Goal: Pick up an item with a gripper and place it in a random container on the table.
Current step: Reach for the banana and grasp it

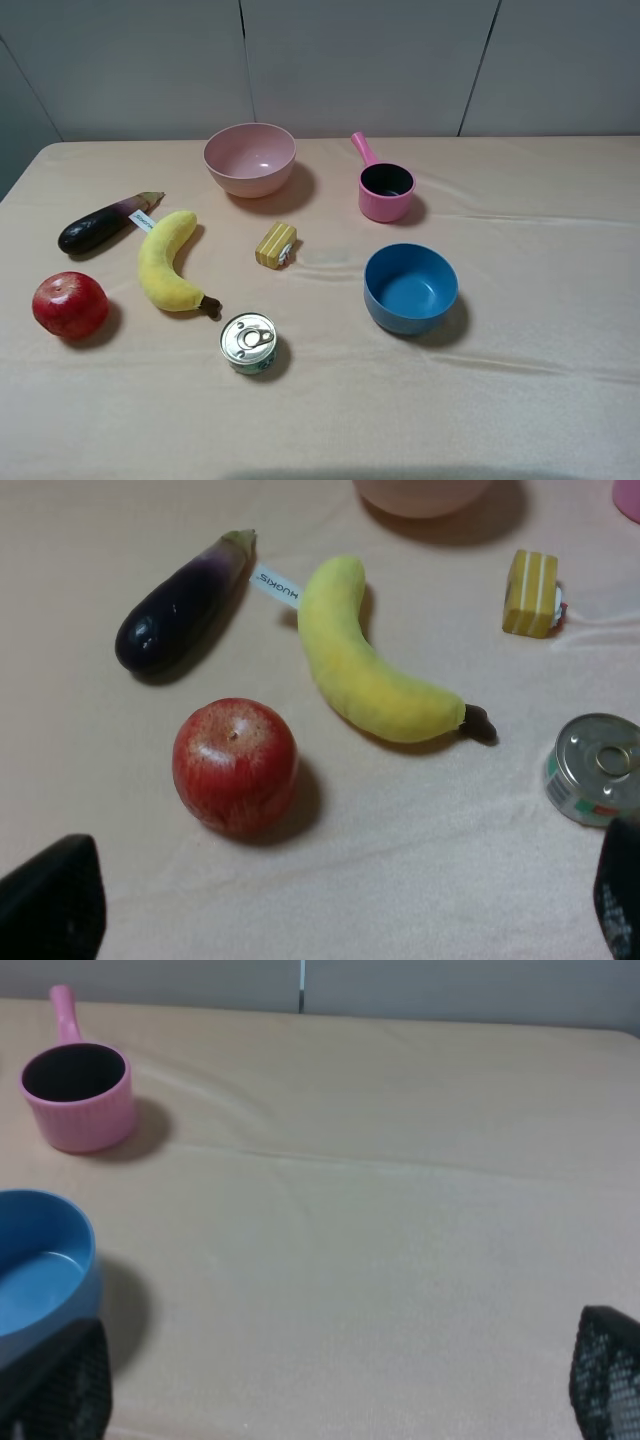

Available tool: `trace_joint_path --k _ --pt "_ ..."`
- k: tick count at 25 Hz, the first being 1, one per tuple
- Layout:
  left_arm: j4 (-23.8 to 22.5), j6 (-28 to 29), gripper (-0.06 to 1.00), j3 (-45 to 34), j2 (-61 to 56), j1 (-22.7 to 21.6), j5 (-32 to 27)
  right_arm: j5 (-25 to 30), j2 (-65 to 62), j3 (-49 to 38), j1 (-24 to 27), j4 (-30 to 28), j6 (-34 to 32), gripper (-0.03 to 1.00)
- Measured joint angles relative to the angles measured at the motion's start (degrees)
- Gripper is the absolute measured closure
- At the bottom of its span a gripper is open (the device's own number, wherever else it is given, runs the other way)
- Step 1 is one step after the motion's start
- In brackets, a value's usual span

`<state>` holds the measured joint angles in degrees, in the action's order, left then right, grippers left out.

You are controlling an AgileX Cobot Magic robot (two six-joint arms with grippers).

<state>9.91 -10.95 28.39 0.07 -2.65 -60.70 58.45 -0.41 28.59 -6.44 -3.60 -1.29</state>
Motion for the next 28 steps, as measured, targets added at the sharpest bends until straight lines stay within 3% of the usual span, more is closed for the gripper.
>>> trace_joint_path --k 28 --pt "0.00 0.00 -0.05 0.00 0.00 0.00 0.00 0.00 0.00 0.00 0.00 0.00 0.00 0.27"
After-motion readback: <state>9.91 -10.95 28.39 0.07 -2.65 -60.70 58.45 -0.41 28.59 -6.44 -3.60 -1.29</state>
